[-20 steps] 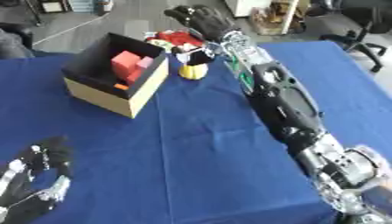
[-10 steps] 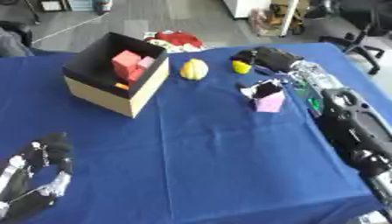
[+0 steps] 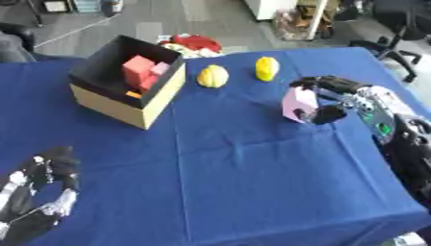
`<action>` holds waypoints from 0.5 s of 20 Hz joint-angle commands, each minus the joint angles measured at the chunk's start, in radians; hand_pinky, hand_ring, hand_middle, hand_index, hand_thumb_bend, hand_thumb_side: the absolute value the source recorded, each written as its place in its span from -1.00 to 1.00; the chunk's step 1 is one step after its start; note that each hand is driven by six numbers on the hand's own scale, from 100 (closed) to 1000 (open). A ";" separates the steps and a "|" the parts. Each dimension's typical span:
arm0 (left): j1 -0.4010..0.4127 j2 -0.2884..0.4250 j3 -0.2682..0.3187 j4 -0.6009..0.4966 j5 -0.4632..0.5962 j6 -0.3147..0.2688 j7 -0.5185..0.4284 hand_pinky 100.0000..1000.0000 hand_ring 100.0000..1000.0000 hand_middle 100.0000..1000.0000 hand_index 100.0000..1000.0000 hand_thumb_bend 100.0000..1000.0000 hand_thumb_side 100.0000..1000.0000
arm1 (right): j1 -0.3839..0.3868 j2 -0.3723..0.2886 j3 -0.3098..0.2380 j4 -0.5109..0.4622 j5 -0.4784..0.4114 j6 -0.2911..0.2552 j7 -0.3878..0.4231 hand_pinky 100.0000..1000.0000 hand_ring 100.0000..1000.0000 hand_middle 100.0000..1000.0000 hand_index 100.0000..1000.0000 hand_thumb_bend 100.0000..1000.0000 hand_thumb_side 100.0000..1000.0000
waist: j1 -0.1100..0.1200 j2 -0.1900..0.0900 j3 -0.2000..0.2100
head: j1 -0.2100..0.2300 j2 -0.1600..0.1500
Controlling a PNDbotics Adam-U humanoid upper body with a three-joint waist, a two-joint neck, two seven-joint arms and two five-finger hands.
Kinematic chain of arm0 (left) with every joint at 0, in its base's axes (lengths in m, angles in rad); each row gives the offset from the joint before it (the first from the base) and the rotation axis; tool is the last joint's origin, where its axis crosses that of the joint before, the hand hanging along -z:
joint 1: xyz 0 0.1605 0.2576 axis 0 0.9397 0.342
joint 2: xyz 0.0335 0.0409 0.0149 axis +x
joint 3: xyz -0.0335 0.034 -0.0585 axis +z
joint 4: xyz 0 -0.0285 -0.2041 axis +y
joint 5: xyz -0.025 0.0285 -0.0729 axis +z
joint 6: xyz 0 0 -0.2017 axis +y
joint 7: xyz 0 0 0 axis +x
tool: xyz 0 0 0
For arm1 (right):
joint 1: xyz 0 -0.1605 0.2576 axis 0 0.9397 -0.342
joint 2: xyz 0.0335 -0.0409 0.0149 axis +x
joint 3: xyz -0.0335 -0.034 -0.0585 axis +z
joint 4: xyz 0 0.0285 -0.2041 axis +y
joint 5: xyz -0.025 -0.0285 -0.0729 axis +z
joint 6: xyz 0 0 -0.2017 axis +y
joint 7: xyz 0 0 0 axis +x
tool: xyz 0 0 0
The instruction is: Pick up objects on the table and place them in the box.
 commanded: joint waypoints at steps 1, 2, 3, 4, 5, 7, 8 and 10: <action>-0.008 0.016 0.005 -0.012 -0.003 0.000 0.002 0.41 0.23 0.25 0.70 -1.00 -0.84 | -0.017 -0.041 -0.004 -0.022 -0.053 0.051 0.013 0.85 0.70 0.82 1.00 -0.68 -0.08 | -0.010 -0.020 0.001 | -0.004 0.004; -0.008 0.016 0.005 -0.012 -0.002 0.000 0.002 0.41 0.23 0.25 0.70 -1.00 -0.84 | -0.019 -0.041 -0.001 -0.027 -0.068 0.065 0.009 0.85 0.72 0.84 1.00 -0.67 -0.08 | -0.010 -0.020 0.002 | -0.004 0.004; -0.008 0.016 0.005 -0.012 -0.002 0.000 0.002 0.41 0.23 0.25 0.70 -1.00 -0.84 | -0.021 -0.042 0.003 -0.033 -0.081 0.077 0.005 0.88 0.77 0.89 1.00 -0.63 -0.08 | -0.009 -0.020 0.002 | -0.005 0.004; -0.008 0.016 0.005 -0.012 -0.002 0.000 0.002 0.41 0.23 0.25 0.70 -1.00 -0.84 | -0.022 -0.044 0.011 -0.039 -0.096 0.089 0.005 0.90 0.83 0.94 1.00 -0.58 -0.06 | -0.009 -0.020 0.003 | -0.006 0.004; -0.009 0.016 0.004 -0.012 -0.002 0.000 0.002 0.41 0.23 0.25 0.70 -1.00 -0.84 | -0.024 -0.047 0.019 -0.045 -0.112 0.100 0.008 0.90 0.83 0.94 1.00 -0.58 -0.06 | -0.010 -0.020 0.004 | -0.007 0.004; -0.009 0.016 0.004 -0.013 -0.002 -0.001 0.001 0.41 0.23 0.25 0.71 -1.00 -0.84 | -0.027 -0.057 0.033 -0.062 -0.136 0.124 0.012 0.98 0.97 1.00 1.00 -0.48 -0.10 | -0.010 -0.019 0.005 | -0.008 0.004; -0.009 0.016 0.004 -0.013 -0.002 -0.001 0.001 0.41 0.23 0.25 0.71 -1.00 -0.84 | -0.029 -0.059 0.038 -0.072 -0.137 0.134 0.006 1.00 1.00 1.00 1.00 -0.45 -0.12 | -0.010 -0.019 0.005 | -0.008 0.004; -0.010 0.016 0.004 -0.013 -0.001 -0.001 0.000 0.41 0.23 0.25 0.71 -1.00 -0.84 | -0.029 -0.059 0.045 -0.087 -0.126 0.146 -0.011 1.00 1.00 1.00 1.00 -0.43 -0.12 | -0.010 -0.019 0.006 | -0.009 0.004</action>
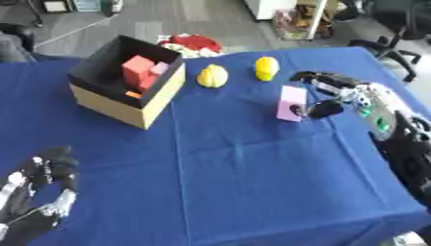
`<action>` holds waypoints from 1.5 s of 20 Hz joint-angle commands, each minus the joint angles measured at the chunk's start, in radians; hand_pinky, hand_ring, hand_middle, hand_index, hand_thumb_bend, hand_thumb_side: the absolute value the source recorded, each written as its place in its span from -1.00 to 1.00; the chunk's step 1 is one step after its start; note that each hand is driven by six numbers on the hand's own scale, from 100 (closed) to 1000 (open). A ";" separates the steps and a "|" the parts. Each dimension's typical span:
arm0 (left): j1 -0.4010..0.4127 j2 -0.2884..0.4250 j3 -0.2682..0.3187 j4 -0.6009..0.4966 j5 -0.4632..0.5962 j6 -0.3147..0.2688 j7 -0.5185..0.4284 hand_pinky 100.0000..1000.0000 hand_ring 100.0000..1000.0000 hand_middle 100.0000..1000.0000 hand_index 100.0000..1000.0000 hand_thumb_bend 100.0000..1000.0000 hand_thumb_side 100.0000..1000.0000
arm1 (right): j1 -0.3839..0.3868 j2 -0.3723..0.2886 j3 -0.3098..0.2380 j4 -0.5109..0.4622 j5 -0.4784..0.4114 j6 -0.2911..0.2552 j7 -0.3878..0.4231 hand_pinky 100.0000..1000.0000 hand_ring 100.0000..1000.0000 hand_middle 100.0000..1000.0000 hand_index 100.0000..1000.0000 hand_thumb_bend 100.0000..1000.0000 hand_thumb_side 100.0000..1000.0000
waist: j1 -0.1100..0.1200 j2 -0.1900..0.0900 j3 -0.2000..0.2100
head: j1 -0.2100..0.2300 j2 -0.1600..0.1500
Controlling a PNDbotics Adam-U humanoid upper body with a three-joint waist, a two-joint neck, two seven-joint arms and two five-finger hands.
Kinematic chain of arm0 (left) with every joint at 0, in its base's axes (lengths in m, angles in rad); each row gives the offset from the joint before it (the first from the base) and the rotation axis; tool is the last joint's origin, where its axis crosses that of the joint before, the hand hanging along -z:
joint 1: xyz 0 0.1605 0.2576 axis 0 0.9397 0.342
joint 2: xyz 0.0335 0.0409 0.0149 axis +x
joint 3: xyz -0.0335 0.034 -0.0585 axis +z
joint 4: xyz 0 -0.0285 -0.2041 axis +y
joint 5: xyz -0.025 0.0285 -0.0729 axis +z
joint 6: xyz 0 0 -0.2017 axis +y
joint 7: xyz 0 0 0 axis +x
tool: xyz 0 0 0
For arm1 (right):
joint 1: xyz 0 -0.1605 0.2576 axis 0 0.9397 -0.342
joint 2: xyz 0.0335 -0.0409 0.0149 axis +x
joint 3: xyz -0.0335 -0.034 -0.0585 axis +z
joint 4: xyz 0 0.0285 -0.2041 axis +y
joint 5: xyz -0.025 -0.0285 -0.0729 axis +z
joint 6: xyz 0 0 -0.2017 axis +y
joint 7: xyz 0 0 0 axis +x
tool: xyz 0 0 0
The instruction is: Pick up objects on the table and place them in the box.
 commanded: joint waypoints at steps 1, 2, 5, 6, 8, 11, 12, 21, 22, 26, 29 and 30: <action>-0.010 0.016 0.004 -0.013 -0.001 -0.001 0.000 0.41 0.23 0.25 0.71 -1.00 -0.84 | -0.018 -0.040 0.008 -0.038 0.005 0.022 -0.018 1.00 1.00 1.00 1.00 -0.42 -0.11 | -0.010 -0.020 0.000 | -0.003 0.004; -0.010 0.016 0.004 -0.013 -0.001 -0.001 0.000 0.41 0.23 0.25 0.71 -1.00 -0.84 | -0.018 -0.038 0.012 -0.036 0.013 0.024 -0.019 1.00 1.00 1.00 1.00 -0.41 -0.10 | -0.010 -0.020 0.001 | -0.004 0.004; -0.010 0.016 0.003 -0.013 -0.001 -0.001 -0.001 0.41 0.23 0.25 0.71 -1.00 -0.84 | -0.022 -0.031 0.020 -0.013 0.035 0.026 -0.001 0.99 1.00 1.00 1.00 -0.40 -0.05 | -0.010 -0.020 0.001 | -0.006 0.004; -0.010 0.016 0.003 -0.013 0.000 -0.001 -0.001 0.41 0.23 0.25 0.71 -1.00 -0.84 | -0.022 -0.029 0.023 -0.003 0.039 0.025 0.009 0.98 1.00 1.00 1.00 -0.40 -0.02 | -0.010 -0.020 0.002 | -0.006 0.004; -0.009 0.016 0.004 -0.013 -0.001 -0.001 -0.001 0.41 0.23 0.25 0.71 -1.00 -0.84 | -0.024 -0.026 0.026 0.017 0.045 0.024 0.031 0.97 1.00 1.00 1.00 -0.39 0.00 | -0.010 -0.020 0.003 | -0.006 0.004; -0.010 0.016 0.003 -0.014 0.000 -0.001 -0.001 0.41 0.23 0.25 0.71 -1.00 -0.84 | -0.025 -0.021 0.028 0.042 0.059 0.025 0.059 0.94 0.99 1.00 1.00 -0.38 0.01 | -0.010 -0.020 0.004 | -0.007 0.004; -0.009 0.016 0.003 -0.014 0.000 -0.001 -0.001 0.41 0.23 0.25 0.71 -1.00 -0.84 | -0.026 -0.019 0.028 0.050 0.065 0.026 0.067 0.94 0.99 1.00 1.00 -0.38 0.00 | -0.010 -0.020 0.004 | -0.007 0.004; -0.007 0.014 0.004 -0.013 0.001 0.001 0.000 0.41 0.23 0.25 0.71 -1.00 -0.83 | -0.047 -0.002 0.009 0.072 0.115 0.064 -0.010 0.42 0.40 0.44 0.81 -0.63 -0.64 | -0.011 -0.023 0.004 | -0.008 0.004; -0.007 0.014 0.003 -0.013 0.001 0.001 0.000 0.41 0.23 0.25 0.71 -1.00 -0.83 | -0.054 0.001 0.006 0.062 0.118 0.069 -0.026 0.33 0.20 0.24 0.67 -0.69 -0.82 | -0.011 -0.023 0.004 | -0.008 0.004; -0.006 0.013 0.003 -0.013 0.002 0.001 -0.001 0.41 0.23 0.25 0.70 -1.00 -0.83 | -0.107 0.021 0.008 0.005 0.112 0.075 -0.094 0.28 0.00 -0.06 0.48 -0.83 -1.00 | -0.009 -0.026 0.005 | -0.009 0.004; -0.003 0.012 0.001 -0.012 0.003 0.001 -0.002 0.41 0.23 0.25 0.70 -1.00 -0.84 | -0.193 0.060 0.031 0.001 0.063 0.071 -0.172 0.32 -0.05 -0.14 0.44 -0.97 -1.00 | -0.005 -0.030 0.007 | -0.009 0.004; -0.002 0.011 -0.001 -0.012 0.004 0.001 -0.003 0.41 0.23 0.25 0.70 -1.00 -0.84 | -0.231 0.080 0.039 0.012 0.039 0.071 -0.186 0.34 -0.06 -0.15 0.43 -1.00 -1.00 | -0.003 -0.031 0.008 | -0.009 0.004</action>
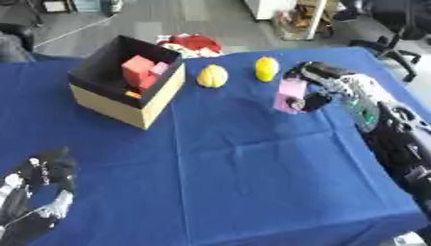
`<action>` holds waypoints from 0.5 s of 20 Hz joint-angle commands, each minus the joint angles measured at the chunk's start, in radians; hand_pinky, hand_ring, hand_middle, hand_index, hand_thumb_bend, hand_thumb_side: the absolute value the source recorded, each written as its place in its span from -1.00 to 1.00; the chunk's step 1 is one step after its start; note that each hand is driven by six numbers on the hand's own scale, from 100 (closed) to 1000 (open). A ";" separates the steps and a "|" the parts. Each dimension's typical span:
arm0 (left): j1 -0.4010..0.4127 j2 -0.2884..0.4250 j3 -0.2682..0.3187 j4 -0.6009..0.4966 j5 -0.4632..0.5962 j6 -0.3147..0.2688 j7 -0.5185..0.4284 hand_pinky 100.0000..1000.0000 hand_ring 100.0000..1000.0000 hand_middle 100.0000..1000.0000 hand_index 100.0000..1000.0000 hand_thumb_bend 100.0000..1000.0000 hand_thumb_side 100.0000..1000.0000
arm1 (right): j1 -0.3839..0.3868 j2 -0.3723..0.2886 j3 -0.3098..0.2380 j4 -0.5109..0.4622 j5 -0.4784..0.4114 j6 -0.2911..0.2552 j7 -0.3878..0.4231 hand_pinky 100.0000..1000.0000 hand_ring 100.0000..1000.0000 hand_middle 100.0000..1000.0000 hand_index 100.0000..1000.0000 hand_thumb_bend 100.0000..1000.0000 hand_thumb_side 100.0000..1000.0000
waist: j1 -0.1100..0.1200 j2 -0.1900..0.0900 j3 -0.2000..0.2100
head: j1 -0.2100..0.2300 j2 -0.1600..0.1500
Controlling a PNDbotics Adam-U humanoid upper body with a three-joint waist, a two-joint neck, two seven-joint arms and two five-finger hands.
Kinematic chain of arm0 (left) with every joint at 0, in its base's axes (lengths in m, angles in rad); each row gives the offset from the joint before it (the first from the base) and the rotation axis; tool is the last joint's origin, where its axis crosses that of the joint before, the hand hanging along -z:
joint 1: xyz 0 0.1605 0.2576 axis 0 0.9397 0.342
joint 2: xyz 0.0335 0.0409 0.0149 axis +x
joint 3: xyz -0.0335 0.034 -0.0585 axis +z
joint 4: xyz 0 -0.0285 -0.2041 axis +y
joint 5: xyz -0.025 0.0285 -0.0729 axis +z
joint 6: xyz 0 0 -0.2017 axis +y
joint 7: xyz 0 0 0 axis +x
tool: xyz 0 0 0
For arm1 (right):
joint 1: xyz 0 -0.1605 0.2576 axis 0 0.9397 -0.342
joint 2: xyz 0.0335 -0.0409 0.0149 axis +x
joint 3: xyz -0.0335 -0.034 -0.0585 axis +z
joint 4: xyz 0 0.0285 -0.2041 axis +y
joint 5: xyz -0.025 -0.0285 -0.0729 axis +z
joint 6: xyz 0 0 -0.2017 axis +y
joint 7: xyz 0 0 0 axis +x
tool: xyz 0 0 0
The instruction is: Pick up objects on the table and place them in the box.
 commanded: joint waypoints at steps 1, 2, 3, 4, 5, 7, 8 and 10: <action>-0.004 0.009 -0.002 -0.012 0.004 0.000 -0.004 0.41 0.23 0.25 0.70 -1.00 -0.84 | -0.107 0.037 0.015 0.002 -0.060 0.001 -0.055 0.35 -0.06 -0.16 0.43 -1.00 -1.00 | 0.001 -0.029 0.003 | -0.002 0.004; -0.004 0.006 -0.003 -0.012 0.005 -0.001 -0.006 0.41 0.23 0.25 0.70 -1.00 -0.84 | -0.147 0.062 0.020 0.021 -0.069 0.000 -0.065 0.38 -0.05 -0.15 0.44 -1.00 -1.00 | 0.005 -0.031 0.006 | -0.003 0.004; -0.004 0.003 -0.005 -0.012 0.007 -0.002 -0.007 0.41 0.23 0.25 0.70 -1.00 -0.84 | -0.192 0.097 0.022 0.046 -0.077 -0.006 -0.072 0.40 -0.04 -0.15 0.44 -1.00 -1.00 | 0.011 -0.032 0.010 | -0.006 0.004; -0.003 0.000 -0.006 -0.011 0.008 -0.002 -0.008 0.41 0.23 0.25 0.70 -1.00 -0.84 | -0.231 0.132 0.024 0.074 -0.088 -0.024 -0.076 0.43 -0.03 -0.15 0.45 -1.00 -1.00 | 0.016 -0.033 0.014 | -0.008 0.004; -0.003 -0.003 -0.007 -0.011 0.010 -0.002 -0.010 0.41 0.23 0.25 0.70 -1.00 -0.84 | -0.270 0.169 0.021 0.111 -0.093 -0.041 -0.075 0.45 -0.02 -0.15 0.46 -1.00 -1.00 | 0.021 -0.033 0.019 | -0.012 0.004; -0.005 -0.007 -0.013 -0.010 0.012 -0.003 -0.015 0.41 0.23 0.25 0.70 -1.00 -0.84 | -0.334 0.243 0.011 0.188 -0.076 -0.070 -0.072 0.49 0.00 -0.13 0.47 -1.00 -1.00 | 0.030 -0.032 0.032 | -0.023 0.004; -0.007 -0.009 -0.016 -0.011 0.014 -0.004 -0.018 0.41 0.23 0.25 0.70 -1.00 -0.84 | -0.357 0.272 0.004 0.220 -0.055 -0.080 -0.075 0.50 0.01 -0.12 0.48 -1.00 -1.00 | 0.033 -0.030 0.039 | -0.029 0.004; -0.016 -0.014 -0.025 -0.012 0.018 -0.006 -0.027 0.41 0.23 0.25 0.70 -1.00 -0.85 | -0.389 0.331 -0.013 0.274 0.006 -0.084 -0.088 0.51 0.03 -0.09 0.50 -1.00 -1.00 | 0.040 -0.023 0.061 | -0.048 0.004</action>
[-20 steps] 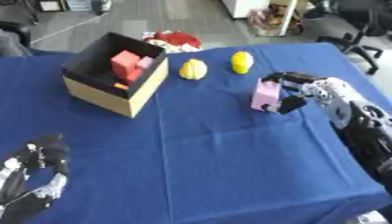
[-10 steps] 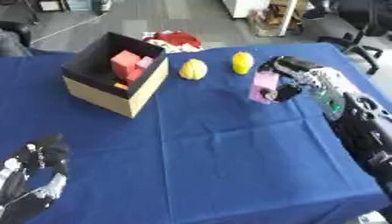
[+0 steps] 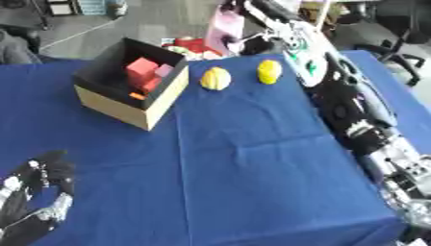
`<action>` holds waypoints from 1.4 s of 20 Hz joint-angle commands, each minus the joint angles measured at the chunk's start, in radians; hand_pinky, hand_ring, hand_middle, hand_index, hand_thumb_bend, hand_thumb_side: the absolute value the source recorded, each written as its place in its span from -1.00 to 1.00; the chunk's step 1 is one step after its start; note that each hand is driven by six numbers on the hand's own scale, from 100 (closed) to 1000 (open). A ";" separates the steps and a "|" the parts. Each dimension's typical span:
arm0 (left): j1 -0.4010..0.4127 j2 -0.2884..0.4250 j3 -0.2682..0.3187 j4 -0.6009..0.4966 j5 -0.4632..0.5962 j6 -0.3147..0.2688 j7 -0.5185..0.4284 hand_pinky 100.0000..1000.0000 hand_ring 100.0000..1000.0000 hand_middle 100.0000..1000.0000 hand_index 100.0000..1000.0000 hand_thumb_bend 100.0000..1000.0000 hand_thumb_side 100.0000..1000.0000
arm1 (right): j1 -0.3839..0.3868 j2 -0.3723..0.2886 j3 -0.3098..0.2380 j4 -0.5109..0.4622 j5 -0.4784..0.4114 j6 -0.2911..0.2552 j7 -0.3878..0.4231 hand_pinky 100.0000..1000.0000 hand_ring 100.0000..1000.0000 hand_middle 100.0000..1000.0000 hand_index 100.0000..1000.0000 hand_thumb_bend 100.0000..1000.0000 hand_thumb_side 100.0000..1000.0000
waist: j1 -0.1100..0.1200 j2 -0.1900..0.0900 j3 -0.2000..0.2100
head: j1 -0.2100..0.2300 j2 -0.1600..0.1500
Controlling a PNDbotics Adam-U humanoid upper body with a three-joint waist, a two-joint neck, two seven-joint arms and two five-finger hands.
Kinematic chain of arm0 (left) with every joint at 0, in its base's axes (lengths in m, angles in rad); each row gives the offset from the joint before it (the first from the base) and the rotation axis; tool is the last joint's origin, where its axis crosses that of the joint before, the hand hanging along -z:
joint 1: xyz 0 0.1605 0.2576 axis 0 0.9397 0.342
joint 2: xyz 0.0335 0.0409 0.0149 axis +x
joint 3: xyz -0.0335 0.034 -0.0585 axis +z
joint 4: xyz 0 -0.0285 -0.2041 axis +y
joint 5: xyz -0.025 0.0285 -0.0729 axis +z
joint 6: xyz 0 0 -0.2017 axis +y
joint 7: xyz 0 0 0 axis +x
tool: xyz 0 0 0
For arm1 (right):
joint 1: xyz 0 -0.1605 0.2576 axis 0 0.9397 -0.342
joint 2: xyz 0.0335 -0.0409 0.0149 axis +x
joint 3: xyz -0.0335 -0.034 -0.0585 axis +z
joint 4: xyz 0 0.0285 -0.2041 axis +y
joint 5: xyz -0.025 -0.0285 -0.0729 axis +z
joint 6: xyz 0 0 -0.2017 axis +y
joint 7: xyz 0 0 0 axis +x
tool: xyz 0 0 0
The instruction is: Pick up objects on the table and place them in the box.
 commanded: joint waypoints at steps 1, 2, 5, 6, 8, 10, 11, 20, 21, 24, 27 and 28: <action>-0.022 -0.004 -0.012 -0.015 0.010 -0.004 -0.015 0.41 0.23 0.25 0.70 -1.00 -0.85 | -0.055 0.075 -0.030 0.076 0.086 -0.010 -0.019 0.52 0.04 -0.06 0.52 -1.00 -1.00 | 0.018 -0.011 0.019 | -0.029 0.003; -0.026 -0.005 -0.015 -0.016 0.012 -0.004 -0.018 0.41 0.23 0.25 0.70 -1.00 -0.85 | -0.063 0.097 -0.040 0.098 0.122 -0.003 -0.030 0.53 0.06 -0.03 0.57 -1.00 -1.00 | 0.020 -0.006 0.031 | -0.039 0.000; -0.039 -0.008 -0.022 -0.018 0.015 -0.005 -0.026 0.41 0.23 0.25 0.70 -1.00 -0.85 | -0.075 0.158 -0.072 0.160 0.242 0.038 -0.075 0.55 0.14 0.13 0.74 -1.00 -0.80 | 0.022 0.008 0.067 | -0.068 -0.011; -0.041 -0.009 -0.024 -0.018 0.017 -0.005 -0.028 0.41 0.23 0.25 0.70 -1.00 -0.85 | -0.075 0.173 -0.078 0.172 0.285 0.056 -0.096 0.60 0.27 0.32 0.86 -0.90 -0.56 | 0.023 0.011 0.075 | -0.074 -0.013; -0.046 -0.010 -0.026 -0.019 0.018 -0.005 -0.030 0.41 0.23 0.25 0.70 -1.00 -0.84 | -0.074 0.197 -0.075 0.190 0.370 0.083 -0.110 0.79 0.61 0.72 1.00 -0.67 -0.31 | 0.022 0.016 0.082 | -0.081 -0.017; -0.048 -0.009 -0.026 -0.020 0.018 -0.004 -0.031 0.41 0.23 0.25 0.70 -1.00 -0.84 | -0.073 0.206 -0.065 0.180 0.441 0.089 -0.112 0.84 0.70 0.83 1.00 -0.56 -0.29 | 0.021 0.018 0.082 | -0.082 -0.017; -0.048 -0.009 -0.025 -0.020 0.018 -0.004 -0.031 0.41 0.23 0.25 0.70 -1.00 -0.84 | -0.072 0.207 -0.062 0.171 0.466 0.088 -0.113 0.85 0.72 0.87 1.00 -0.52 -0.27 | 0.019 0.019 0.081 | -0.081 -0.017; -0.048 -0.002 -0.021 -0.021 0.013 -0.002 -0.027 0.41 0.23 0.25 0.70 -1.00 -0.83 | -0.092 0.169 -0.057 0.079 0.408 0.075 -0.102 0.80 0.63 0.81 0.99 -0.71 -0.35 | 0.007 0.029 0.052 | -0.075 -0.022; -0.048 -0.001 -0.021 -0.020 0.012 -0.002 -0.027 0.41 0.23 0.25 0.70 -1.00 -0.83 | -0.094 0.162 -0.062 0.071 0.380 0.078 -0.104 0.79 0.60 0.78 0.98 -0.78 -0.40 | 0.006 0.030 0.050 | -0.075 -0.021; -0.048 0.002 -0.019 -0.021 0.010 -0.002 -0.025 0.41 0.23 0.25 0.70 -1.00 -0.83 | -0.104 0.126 -0.078 0.055 0.307 0.112 -0.112 0.77 0.58 0.74 0.96 -0.91 -0.63 | 0.004 0.033 0.045 | -0.073 -0.022; -0.049 0.003 -0.016 -0.021 0.008 -0.002 -0.023 0.41 0.22 0.25 0.70 -1.00 -0.83 | -0.109 0.079 -0.116 0.077 0.284 0.202 -0.137 0.76 0.54 0.71 0.95 -1.00 -0.77 | -0.001 0.034 0.043 | -0.069 -0.024; -0.049 0.004 -0.015 -0.022 0.008 -0.002 -0.022 0.41 0.22 0.25 0.70 -1.00 -0.83 | -0.108 0.066 -0.130 0.096 0.279 0.236 -0.145 0.76 0.54 0.70 0.95 -1.00 -0.76 | -0.002 0.033 0.043 | -0.068 -0.025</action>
